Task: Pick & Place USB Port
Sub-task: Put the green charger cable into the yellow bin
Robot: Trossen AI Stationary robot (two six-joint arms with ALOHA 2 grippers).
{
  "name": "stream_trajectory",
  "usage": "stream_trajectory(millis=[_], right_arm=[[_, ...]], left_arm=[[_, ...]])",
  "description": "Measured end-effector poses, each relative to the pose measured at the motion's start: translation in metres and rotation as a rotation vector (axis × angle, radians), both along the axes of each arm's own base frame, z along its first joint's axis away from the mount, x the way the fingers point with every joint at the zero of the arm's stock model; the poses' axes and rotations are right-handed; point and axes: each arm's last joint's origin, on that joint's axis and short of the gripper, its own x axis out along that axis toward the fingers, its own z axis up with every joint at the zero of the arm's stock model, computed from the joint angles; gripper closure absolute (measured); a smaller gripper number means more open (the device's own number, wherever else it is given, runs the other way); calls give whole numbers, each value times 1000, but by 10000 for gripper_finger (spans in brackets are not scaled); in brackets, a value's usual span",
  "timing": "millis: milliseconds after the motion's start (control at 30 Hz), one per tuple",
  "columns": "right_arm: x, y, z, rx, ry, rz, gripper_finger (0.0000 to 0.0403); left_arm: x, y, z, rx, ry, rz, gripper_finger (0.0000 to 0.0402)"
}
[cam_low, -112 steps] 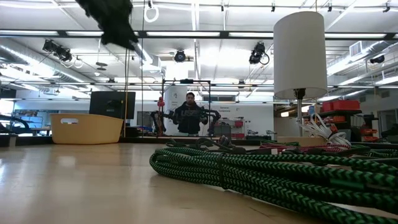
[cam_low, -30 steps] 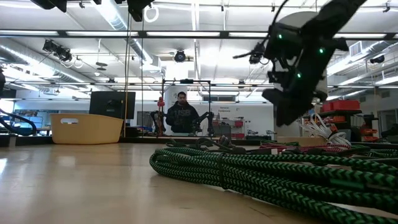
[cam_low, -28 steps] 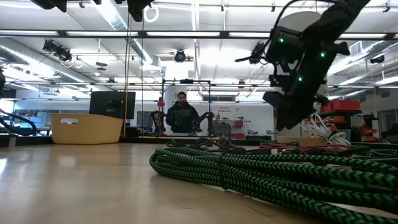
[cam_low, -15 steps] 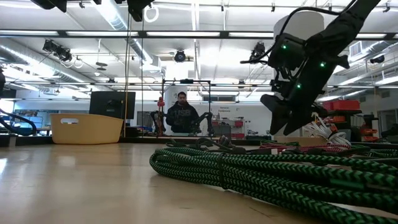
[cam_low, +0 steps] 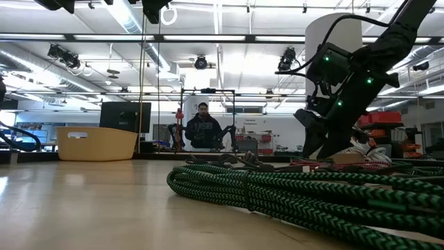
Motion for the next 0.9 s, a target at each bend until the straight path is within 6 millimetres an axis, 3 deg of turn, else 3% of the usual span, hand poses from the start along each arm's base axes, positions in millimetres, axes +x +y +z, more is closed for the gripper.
stream_trajectory(millis=[367,467,633,800,900], right_arm=[[4,0,-19,5,48,3,194],[4,-1,-21,7,52,-3,236],[5,-1,-20,12,52,25,379],[7,1,-9,71,-19,123,390],[14,2,13,51,-119,221,390]], left_arm=[[0,0,0,0,0,0,181],[0,0,0,0,0,0,181],[0,0,0,0,0,0,181],[0,0,0,0,0,0,181],[0,0,0,0,0,0,181]])
